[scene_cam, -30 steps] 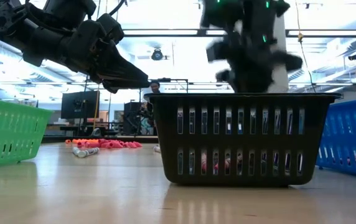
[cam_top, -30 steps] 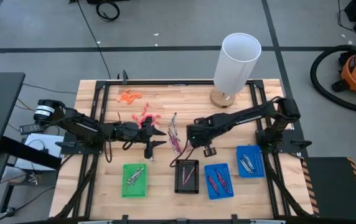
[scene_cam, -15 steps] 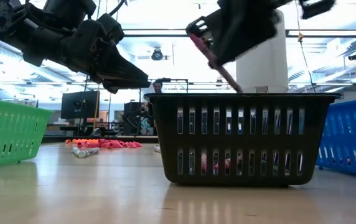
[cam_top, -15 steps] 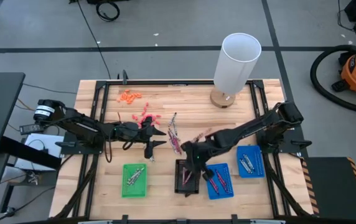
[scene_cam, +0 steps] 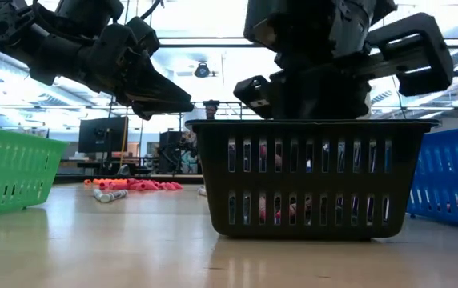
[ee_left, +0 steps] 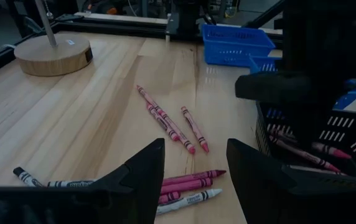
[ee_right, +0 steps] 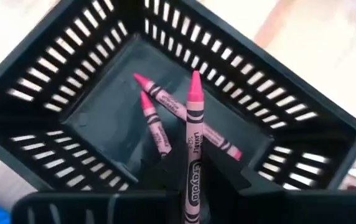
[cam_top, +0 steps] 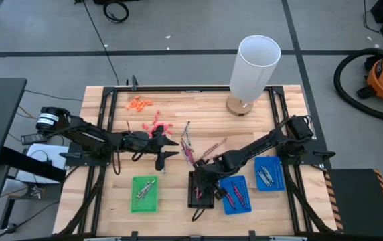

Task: Sort crayons
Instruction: Put the pink crayon into the black bin, then put the white crayon into the green bin

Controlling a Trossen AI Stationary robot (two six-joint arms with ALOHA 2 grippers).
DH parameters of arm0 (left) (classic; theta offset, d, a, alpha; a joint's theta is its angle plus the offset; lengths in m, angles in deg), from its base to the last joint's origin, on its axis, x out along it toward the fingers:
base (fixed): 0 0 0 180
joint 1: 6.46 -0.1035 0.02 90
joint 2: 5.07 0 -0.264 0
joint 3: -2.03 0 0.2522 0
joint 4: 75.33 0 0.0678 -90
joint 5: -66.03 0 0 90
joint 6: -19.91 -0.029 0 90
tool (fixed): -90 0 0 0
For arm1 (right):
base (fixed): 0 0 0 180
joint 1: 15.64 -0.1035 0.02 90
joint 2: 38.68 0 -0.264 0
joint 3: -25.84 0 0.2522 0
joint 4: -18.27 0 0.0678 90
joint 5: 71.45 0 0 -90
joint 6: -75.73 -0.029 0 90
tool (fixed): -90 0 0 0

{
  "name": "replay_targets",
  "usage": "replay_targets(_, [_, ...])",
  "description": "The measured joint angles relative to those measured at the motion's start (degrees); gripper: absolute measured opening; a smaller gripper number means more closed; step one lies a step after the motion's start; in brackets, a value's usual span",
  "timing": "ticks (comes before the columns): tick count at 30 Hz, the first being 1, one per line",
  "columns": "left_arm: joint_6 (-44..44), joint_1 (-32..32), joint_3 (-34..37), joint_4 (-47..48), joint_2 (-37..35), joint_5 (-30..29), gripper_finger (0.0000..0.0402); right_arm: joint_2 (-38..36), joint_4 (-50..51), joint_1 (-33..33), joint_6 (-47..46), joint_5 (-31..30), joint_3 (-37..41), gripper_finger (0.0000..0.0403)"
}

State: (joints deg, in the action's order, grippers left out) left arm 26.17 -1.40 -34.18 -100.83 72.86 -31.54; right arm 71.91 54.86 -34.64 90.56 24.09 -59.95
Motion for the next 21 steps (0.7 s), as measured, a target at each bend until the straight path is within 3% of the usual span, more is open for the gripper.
replay_targets(8, [1.3,0.4,0.0,0.6,0.0,0.2,0.0185,-2.5,0.4,0.0,-3.1,-1.3,-0.1,0.0096])
replay_targets(12, [0.6,2.0,-0.1,4.5,0.0,5.7,0.0185,-7.0,4.0,-0.1,-2.7,-6.7,-0.1,0.0104])
replay_targets(16, [-1.1,3.3,-5.9,23.0,0.0,6.7,0.0185,-12.1,8.5,-0.3,-4.2,-13.2,-0.1,0.0102])
replay_targets(21, [-5.8,4.3,-17.1,49.7,2.9,5.8,0.0185,-16.3,10.8,-0.4,-7.3,-15.5,-0.1,0.0101])
